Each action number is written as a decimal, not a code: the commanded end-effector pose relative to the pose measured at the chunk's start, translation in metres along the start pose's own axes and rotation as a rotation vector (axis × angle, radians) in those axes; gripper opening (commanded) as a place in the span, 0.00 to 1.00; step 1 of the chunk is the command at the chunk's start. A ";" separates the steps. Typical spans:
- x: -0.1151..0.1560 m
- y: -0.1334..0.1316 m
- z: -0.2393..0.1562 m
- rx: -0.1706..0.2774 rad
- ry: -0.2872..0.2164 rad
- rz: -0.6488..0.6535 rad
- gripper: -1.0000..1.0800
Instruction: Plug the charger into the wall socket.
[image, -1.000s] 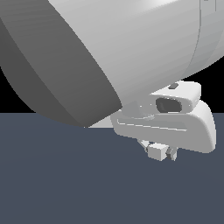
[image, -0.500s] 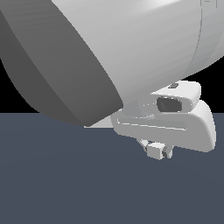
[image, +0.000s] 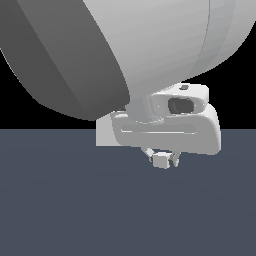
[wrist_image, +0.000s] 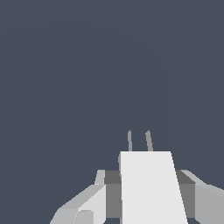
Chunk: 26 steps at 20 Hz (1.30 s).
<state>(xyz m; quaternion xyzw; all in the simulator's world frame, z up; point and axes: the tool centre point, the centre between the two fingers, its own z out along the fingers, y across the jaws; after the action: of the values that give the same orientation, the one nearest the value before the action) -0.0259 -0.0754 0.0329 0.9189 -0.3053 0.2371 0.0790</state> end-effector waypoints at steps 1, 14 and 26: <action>0.002 -0.014 -0.009 0.039 0.003 -0.069 0.00; -0.005 -0.084 -0.066 0.248 0.007 -0.452 0.00; -0.016 -0.102 -0.086 0.315 0.000 -0.571 0.00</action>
<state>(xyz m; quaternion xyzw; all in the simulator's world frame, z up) -0.0090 0.0376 0.1000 0.9683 0.0005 0.2498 0.0006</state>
